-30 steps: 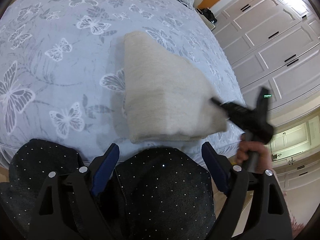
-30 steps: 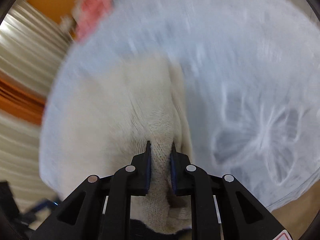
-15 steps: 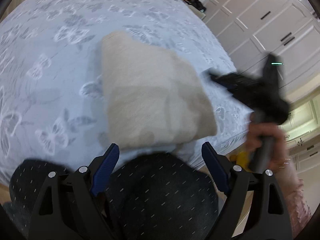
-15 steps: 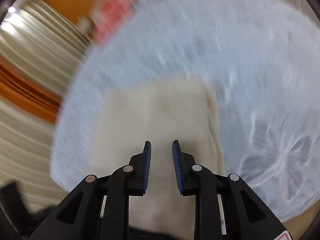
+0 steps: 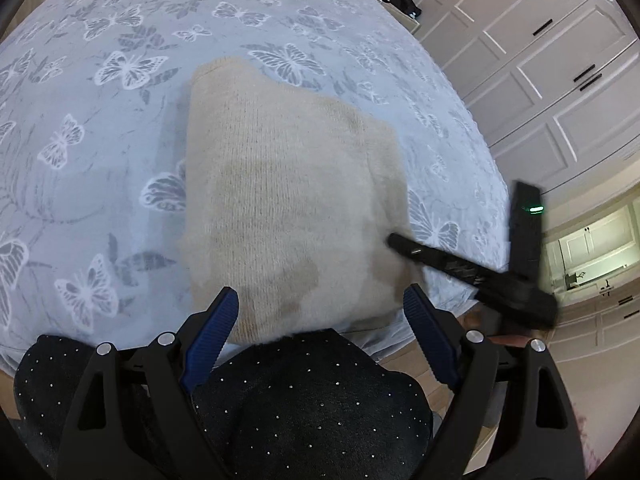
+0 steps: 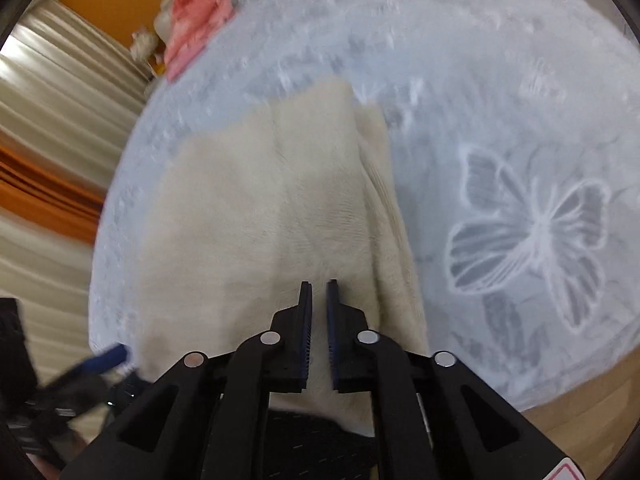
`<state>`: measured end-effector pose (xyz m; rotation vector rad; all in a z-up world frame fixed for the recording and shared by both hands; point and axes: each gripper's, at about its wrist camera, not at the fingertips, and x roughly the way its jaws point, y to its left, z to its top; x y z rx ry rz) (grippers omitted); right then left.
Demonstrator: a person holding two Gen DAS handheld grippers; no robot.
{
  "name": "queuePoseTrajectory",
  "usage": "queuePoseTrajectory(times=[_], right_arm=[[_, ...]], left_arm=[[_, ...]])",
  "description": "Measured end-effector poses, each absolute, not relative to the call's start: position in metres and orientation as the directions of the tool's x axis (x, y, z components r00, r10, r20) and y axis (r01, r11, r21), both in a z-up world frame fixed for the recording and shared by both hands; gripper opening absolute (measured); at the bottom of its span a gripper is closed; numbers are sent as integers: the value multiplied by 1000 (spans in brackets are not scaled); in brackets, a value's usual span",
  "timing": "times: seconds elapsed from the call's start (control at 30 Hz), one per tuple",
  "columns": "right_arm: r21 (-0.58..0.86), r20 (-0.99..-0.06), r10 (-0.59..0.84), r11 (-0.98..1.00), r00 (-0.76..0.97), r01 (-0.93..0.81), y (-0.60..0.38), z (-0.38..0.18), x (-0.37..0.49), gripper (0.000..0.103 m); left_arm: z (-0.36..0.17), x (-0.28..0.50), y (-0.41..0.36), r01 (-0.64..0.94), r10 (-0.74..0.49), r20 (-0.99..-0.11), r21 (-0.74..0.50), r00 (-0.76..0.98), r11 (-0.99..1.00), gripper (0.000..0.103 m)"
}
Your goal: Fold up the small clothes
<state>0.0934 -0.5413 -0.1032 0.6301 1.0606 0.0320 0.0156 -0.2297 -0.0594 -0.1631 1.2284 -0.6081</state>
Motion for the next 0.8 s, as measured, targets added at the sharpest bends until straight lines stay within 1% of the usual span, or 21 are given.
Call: queuePoseTrajectory(times=[0.07,0.13,0.17,0.2,0.27,0.33,0.37,0.4,0.43,0.47,0.5,0.57,0.67,0.77,0.8], right_arm=[[498,-784,315,833,535,240,-536,-86,86,15],[478,-807,321,848,496,228,-530,-93,79,15],[462,-828,324,856,458,231,-526,-106,78,10],[440,-858,323,863,400,247,-523,-128,77,0],[450,-872,347,847,346,283,-523,-148,72,0],[491,-838,353,821,416,292,-528,-130,63,5],[495,-830,346,819,437,291,-530,-122,61,9],[496,-824,334,817,458,295,-533,-114,59,23],[494,-819,322,816,474,299,-537,-108,59,35],[491,-816,309,817,489,303,-541,-105,58,60],[465,-822,269,826,502,319,-548,-102,58,69],[436,-838,233,829,494,349,-557,-108,63,70],[511,-823,312,771,475,380,-568,-127,78,71],[587,-793,411,712,449,386,-565,-152,89,72],[603,-788,439,693,433,395,-564,-161,94,76]], left_arm=[[-59,15,-228,351,-505,-838,-418,208,838,82],[-59,14,-227,360,-497,-841,-405,214,840,82],[-60,14,-227,362,-493,-843,-400,215,842,82],[-60,14,-227,364,-488,-845,-394,217,844,82],[-61,13,-226,360,-484,-848,-391,218,847,82],[-61,13,-225,355,-478,-851,-388,216,851,82],[-61,14,-223,352,-482,-849,-393,216,850,82],[-60,14,-219,343,-491,-844,-405,217,848,83],[-60,18,-212,312,-510,-831,-436,221,844,90],[-62,22,-205,273,-530,-818,-469,226,840,93],[-63,25,-200,244,-543,-808,-492,228,836,93],[-73,40,-186,138,-573,-791,-556,217,820,93],[-94,63,-170,11,-576,-790,-587,209,809,94],[-112,82,-170,-19,-579,-794,-592,186,806,94],[-115,85,-173,-15,-581,-794,-592,176,805,94]])
